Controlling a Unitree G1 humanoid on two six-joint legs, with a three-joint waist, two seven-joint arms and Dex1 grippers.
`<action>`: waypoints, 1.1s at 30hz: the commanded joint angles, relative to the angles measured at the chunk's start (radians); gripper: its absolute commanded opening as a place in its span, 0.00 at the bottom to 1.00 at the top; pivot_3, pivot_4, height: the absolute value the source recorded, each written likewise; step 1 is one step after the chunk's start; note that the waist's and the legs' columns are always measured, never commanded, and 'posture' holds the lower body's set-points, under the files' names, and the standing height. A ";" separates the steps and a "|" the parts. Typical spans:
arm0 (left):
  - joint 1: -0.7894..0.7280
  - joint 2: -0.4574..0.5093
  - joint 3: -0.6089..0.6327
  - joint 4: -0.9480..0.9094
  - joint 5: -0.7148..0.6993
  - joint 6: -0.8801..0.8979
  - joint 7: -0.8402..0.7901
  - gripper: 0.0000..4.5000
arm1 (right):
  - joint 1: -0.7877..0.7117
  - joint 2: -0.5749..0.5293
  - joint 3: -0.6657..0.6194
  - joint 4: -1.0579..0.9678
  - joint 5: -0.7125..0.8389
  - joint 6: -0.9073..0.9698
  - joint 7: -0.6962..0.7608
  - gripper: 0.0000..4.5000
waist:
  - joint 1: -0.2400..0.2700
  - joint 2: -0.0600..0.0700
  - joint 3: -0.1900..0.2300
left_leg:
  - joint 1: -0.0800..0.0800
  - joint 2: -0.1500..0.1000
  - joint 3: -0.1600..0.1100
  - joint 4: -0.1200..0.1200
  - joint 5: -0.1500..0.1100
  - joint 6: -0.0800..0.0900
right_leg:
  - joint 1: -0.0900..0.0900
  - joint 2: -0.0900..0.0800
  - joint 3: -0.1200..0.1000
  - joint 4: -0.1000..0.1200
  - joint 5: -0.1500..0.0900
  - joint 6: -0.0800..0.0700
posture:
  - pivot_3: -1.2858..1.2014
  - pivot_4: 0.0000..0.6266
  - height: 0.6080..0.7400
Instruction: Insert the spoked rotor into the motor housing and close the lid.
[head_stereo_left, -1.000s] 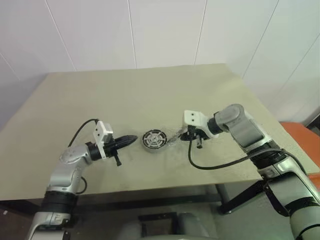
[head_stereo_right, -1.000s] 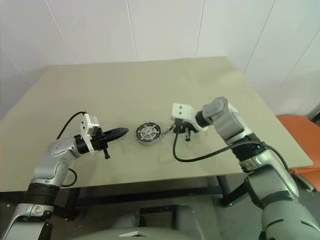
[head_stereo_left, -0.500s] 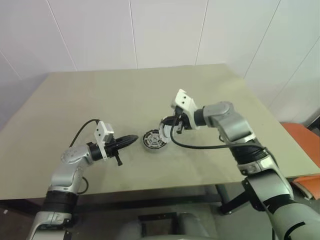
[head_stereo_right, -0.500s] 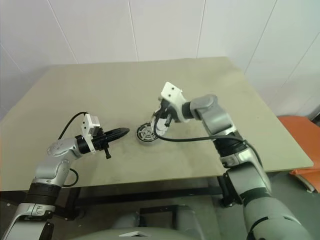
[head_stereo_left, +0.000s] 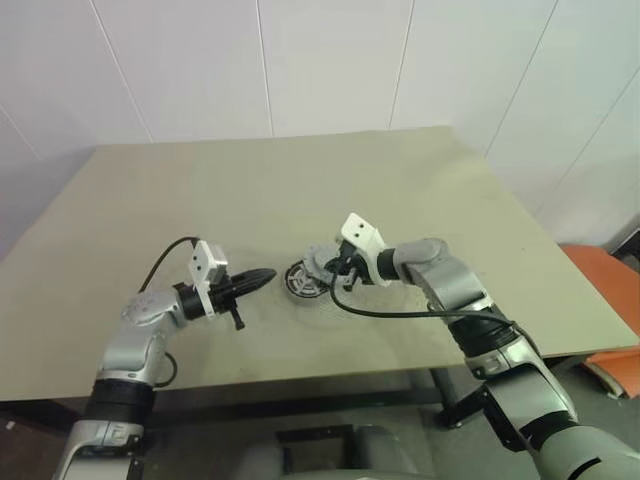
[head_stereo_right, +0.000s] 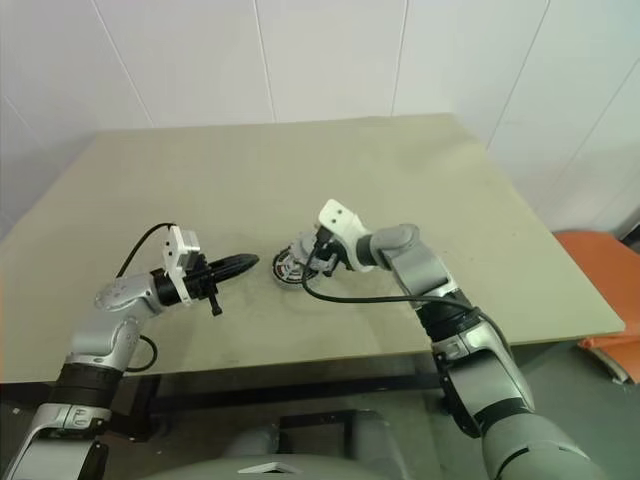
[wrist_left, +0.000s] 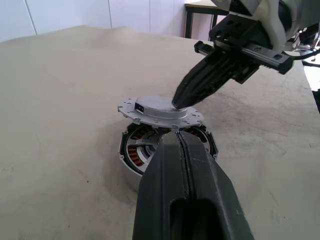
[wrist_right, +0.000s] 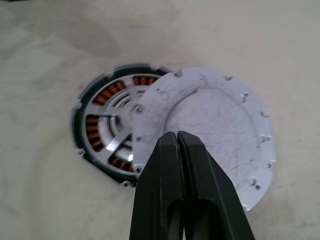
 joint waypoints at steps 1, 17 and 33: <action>-0.029 -0.003 0.007 0.003 0.009 -0.026 -0.003 0.00 | -0.070 0.028 -0.063 0.050 -0.012 -0.092 -0.090 0.01 | 0.000 0.000 0.000 | 0.000 0.000 0.000 0.000 0.000 0.000 | 0.000 0.000 0.000 0.000 0.000 0.000 | 0.52 0.00 1.00; -0.058 -0.018 0.005 0.037 0.019 -0.049 -0.010 0.00 | -0.069 -0.038 0.095 0.199 -0.240 -0.343 -0.105 0.01 | -0.002 0.000 0.000 | 0.000 0.000 0.000 0.000 0.000 0.000 | 0.000 0.001 0.001 0.000 0.000 0.000 | 0.52 0.00 1.00; -0.092 0.009 0.055 0.102 0.002 -0.059 -0.009 0.00 | -0.024 0.034 -0.027 0.059 -0.050 -0.152 -0.002 0.01 | 0.000 0.000 0.000 | 0.000 0.000 0.000 0.000 0.000 0.000 | 0.000 0.000 0.001 0.001 0.000 0.000 | 0.52 0.00 1.00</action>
